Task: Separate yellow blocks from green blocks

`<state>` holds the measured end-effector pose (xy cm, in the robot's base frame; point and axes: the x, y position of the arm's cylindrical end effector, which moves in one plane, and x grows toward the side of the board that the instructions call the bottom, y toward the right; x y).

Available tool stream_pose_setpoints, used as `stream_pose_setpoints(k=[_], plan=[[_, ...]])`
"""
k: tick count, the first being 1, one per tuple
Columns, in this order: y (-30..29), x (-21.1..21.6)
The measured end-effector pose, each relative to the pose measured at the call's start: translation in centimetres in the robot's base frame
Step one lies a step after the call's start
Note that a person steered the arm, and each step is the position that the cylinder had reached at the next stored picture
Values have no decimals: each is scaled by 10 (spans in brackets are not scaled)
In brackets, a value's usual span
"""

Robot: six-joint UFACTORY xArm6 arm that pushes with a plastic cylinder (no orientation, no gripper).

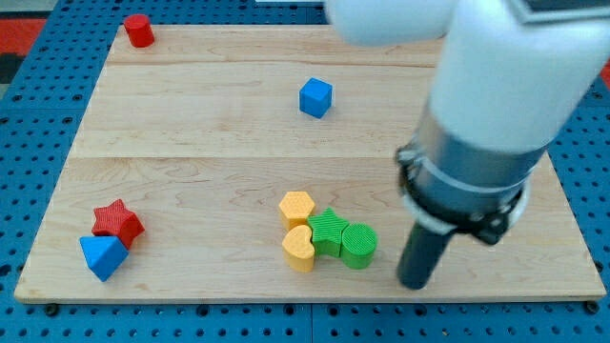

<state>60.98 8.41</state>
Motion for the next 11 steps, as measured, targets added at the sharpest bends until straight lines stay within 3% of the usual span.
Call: stream_pose_setpoints(k=[3, 5, 9, 11], plan=[[-77, -8], [-104, -42], [-79, -92], [-94, -134]])
